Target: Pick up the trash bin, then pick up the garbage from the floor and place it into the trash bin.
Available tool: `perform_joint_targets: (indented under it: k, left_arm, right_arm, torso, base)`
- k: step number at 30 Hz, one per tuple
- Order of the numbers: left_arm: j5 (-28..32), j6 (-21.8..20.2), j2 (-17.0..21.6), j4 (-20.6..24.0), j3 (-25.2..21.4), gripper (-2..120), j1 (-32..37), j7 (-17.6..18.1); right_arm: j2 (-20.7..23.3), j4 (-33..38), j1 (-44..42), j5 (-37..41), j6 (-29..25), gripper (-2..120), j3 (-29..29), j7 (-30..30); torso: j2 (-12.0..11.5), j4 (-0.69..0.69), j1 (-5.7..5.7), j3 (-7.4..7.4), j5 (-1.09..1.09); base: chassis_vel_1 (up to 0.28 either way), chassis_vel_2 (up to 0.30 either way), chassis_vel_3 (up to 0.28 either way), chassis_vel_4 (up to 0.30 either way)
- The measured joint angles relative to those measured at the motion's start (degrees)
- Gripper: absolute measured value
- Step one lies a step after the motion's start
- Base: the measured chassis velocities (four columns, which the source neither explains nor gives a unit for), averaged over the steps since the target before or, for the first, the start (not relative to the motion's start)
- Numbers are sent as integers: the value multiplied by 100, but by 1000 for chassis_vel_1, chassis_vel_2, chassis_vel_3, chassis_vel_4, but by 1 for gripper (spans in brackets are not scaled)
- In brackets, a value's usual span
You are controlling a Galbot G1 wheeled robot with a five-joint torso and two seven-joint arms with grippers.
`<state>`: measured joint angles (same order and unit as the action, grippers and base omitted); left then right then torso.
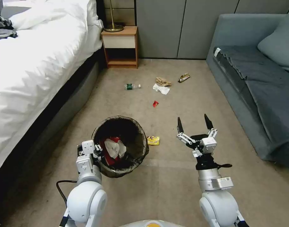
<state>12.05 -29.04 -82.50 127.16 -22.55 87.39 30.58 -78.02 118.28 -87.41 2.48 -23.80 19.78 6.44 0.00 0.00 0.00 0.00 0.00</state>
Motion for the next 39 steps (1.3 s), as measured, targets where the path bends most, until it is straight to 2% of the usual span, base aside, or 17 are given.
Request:
perform_joint_targets:
  k: [8, 27, 39]
  left_arm:
    - [-2, 0, 9, -10, -2, 1, -2, 0]
    - [-18, 1, 4, -51, -5, 1, -25, 0]
    - [-11, 7, -2, -54, -9, 1, -40, 5]
  right_arm:
    - [-23, 24, -25, -37, -8, 100, 12, 6]
    - [-38, 6, -46, -45, -161, 100, 13, -37]
    - [-62, -69, -40, -94, -367, 100, 6, -125]
  torso:
    - [0, 0, 0, 0, 0]
    - [0, 0, 1, 1, 0]
    - [0, 0, 0, 0, 0]
  base:
    - [-93, 105, 112, -112]
    - [-187, 193, 194, -192]
    - [-28, 28, 27, -23]
